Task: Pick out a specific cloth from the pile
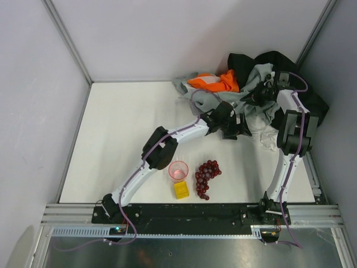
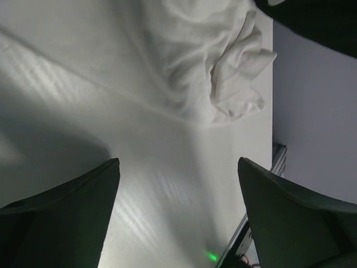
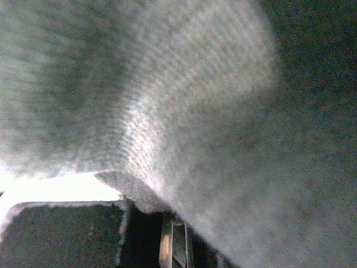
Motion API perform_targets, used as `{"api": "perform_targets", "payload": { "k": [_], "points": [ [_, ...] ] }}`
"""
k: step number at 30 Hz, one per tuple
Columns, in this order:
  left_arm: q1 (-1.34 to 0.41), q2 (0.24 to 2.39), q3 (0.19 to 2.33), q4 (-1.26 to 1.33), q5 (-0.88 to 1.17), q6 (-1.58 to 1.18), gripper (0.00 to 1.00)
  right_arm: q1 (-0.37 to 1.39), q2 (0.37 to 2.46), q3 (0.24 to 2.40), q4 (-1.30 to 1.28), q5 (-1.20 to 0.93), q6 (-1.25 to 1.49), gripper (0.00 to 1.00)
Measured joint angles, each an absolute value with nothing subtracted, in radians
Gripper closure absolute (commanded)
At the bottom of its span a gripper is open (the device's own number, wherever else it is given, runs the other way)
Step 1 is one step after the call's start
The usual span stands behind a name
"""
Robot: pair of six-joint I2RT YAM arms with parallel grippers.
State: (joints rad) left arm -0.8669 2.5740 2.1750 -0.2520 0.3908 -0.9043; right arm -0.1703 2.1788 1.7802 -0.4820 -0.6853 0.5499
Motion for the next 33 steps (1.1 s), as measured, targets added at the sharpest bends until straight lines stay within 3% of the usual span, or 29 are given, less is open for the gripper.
{"api": "perform_targets", "payload": {
  "k": [10,18,24,30,33],
  "points": [
    [-0.896,2.78,2.47,-0.228,0.369,-1.018,0.22,-0.189,2.157,1.758,-0.488,-0.707,0.55,0.81],
    [-0.918,2.853,2.531,-0.127,0.339,-1.102,0.34,-0.201,2.152,1.748,-0.488,-0.725,0.55,0.8],
    [-0.926,2.887,2.537,-0.039,0.293,-1.126,0.59,-0.203,2.152,1.748,-0.488,-0.728,0.55,0.8],
    [-0.928,2.912,2.537,0.052,0.267,-1.136,0.93,-0.207,2.152,1.748,-0.488,-0.739,0.55,0.79],
    [-0.928,2.914,2.536,0.07,0.268,-1.132,0.98,-0.212,2.152,1.748,-0.488,-0.748,0.55,0.79]
  ]
}}
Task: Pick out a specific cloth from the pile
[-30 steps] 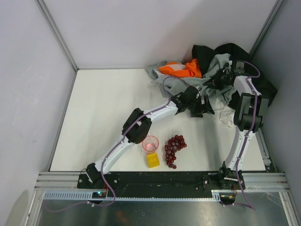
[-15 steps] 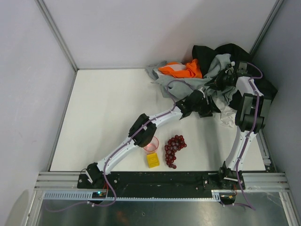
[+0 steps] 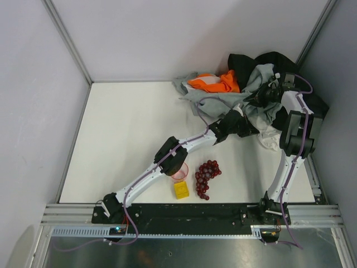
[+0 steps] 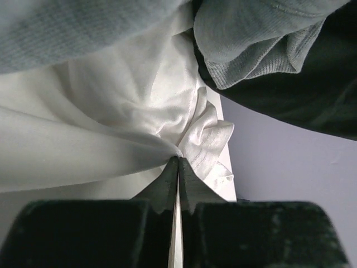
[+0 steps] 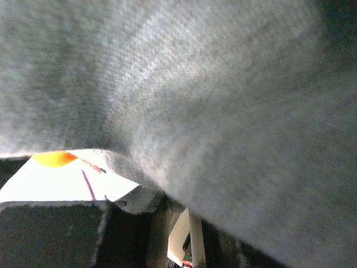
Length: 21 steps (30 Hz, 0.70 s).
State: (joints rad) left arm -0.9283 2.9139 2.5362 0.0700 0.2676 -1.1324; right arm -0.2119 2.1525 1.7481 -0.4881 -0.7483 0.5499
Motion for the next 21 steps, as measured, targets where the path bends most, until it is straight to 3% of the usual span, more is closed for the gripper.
{"api": "perform_targets", "payload": {
  "k": [6,13,17,21],
  "points": [
    [-0.924,2.883,2.449,0.107,0.286,-1.069,0.99,-0.225,2.152,1.748,-0.488,-0.777,0.557,0.78],
    [-0.919,2.689,2.123,0.123,0.313,-0.98,0.99,-0.25,2.133,1.748,-0.492,-0.811,0.577,0.76],
    [-0.919,2.563,1.932,0.135,0.301,-0.943,0.99,-0.278,2.107,1.748,-0.501,-0.811,0.577,0.69],
    [-0.919,2.444,1.754,0.159,0.272,-0.927,0.99,-0.304,2.08,1.747,-0.504,-0.809,0.569,0.51]
  ]
}}
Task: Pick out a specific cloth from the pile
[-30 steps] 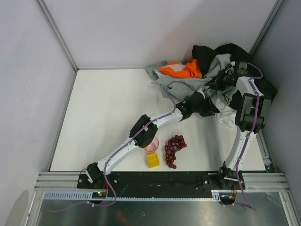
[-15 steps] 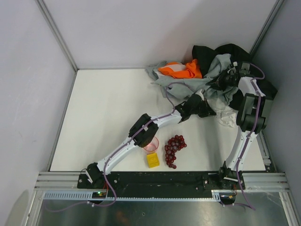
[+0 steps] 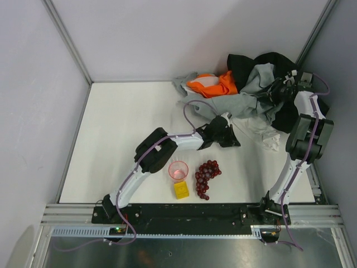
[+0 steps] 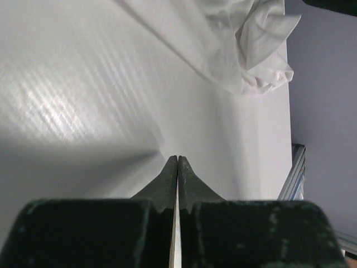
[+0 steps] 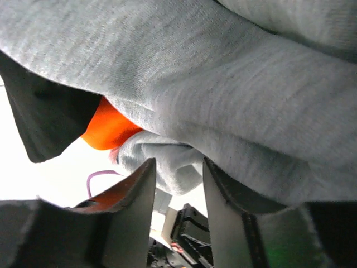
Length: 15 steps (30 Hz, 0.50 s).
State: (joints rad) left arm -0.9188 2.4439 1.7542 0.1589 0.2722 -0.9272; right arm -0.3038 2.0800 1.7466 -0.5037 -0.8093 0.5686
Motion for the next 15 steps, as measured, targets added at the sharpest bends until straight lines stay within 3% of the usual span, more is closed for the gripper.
{"api": "perform_targets", "payload": {
  "k": [2,5,7,10,15],
  "points": [
    [-0.918,2.406,1.699,0.168,0.261,-0.924,0.91,-0.313,2.065,1.736,-0.504,-0.804,0.56,0.44],
    [-0.918,2.397,1.682,0.183,0.262,-0.923,0.53,-0.315,2.039,1.709,-0.513,-0.789,0.543,0.37],
    [-0.918,2.397,1.683,0.186,0.269,-0.921,0.35,-0.314,2.011,1.685,-0.528,-0.767,0.525,0.35],
    [-0.918,2.4,1.704,0.2,0.284,-0.944,0.27,-0.31,1.958,1.65,-0.561,-0.727,0.494,0.33],
    [-0.918,2.438,1.792,0.168,0.285,-0.973,0.25,-0.312,1.83,1.556,-0.597,-0.633,0.439,0.3]
  ]
}}
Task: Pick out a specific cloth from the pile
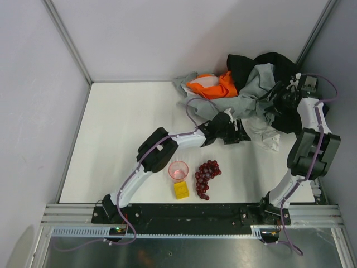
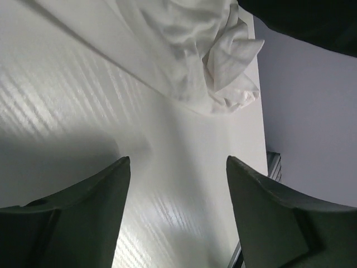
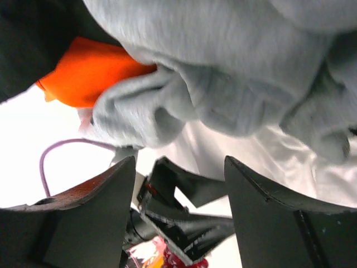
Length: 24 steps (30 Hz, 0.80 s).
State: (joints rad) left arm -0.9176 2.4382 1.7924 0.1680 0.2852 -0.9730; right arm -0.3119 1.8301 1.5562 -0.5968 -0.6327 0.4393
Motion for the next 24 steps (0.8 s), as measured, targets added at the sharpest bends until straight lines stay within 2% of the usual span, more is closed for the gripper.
{"api": "perform_targets", "payload": {
  "k": [11,21,24],
  "points": [
    [-0.92,2.669,2.21,-0.019,0.286,-1.042,0.26,-0.345,1.553,1.319,-0.636,-0.474,0.374,0.28],
    [-0.957,2.841,2.489,-0.063,0.279,-1.094,0.33,-0.43,1.486,1.176,-0.616,-0.451,0.366,0.29],
    [-0.973,2.875,2.533,-0.054,0.273,-1.112,0.39,-0.455,1.481,1.149,-0.614,-0.451,0.367,0.29]
  ]
}}
